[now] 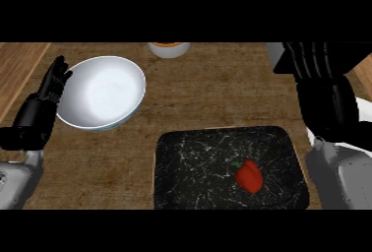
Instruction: Pick the bell pepper from the tray and place it in the plate
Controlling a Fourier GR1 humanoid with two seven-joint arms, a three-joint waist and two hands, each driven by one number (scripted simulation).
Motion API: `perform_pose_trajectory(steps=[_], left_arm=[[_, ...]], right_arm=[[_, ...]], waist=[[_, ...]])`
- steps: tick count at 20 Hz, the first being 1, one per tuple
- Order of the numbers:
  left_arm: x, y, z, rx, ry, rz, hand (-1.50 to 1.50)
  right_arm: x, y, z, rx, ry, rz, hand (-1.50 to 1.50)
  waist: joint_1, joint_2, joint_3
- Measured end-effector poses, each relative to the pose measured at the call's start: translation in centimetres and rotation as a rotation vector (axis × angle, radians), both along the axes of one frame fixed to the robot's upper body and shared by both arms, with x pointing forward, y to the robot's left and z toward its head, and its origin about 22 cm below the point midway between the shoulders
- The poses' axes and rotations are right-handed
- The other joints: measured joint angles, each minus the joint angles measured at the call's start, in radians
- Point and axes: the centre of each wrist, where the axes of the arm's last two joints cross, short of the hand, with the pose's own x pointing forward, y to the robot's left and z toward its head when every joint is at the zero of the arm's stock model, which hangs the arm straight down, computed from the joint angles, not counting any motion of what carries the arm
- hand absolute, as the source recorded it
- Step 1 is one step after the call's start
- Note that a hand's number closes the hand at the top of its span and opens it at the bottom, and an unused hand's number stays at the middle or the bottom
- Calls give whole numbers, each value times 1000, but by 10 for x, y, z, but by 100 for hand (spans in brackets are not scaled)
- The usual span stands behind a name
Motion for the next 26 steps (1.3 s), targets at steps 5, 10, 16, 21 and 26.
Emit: perform_pose_trajectory(steps=[5, 10, 16, 21, 26], left_arm=[[-13, 1, -26, -44, 100, 18, 0], [-31, 3, -63, -121, 249, 40, 0], [-41, 9, -74, -168, 275, 34, 0], [-50, 13, -83, -171, 282, 43, 0], [-56, 17, -87, -172, 291, 43, 0]], right_arm=[[-9, 46, -32, -108, 196, 118, 150], [-21, 57, -62, -383, 209, -28, -150], [-82, 96, -124, -402, 148, -127, -150], [-122, 84, -140, -486, 96, -229, -150], [-148, 61, -130, -598, 107, -323, -150]], waist=[[5, 11, -10], [-13, 10, -20], [-21, 9, -7], [-27, 8, -4], [-29, 7, -5]])
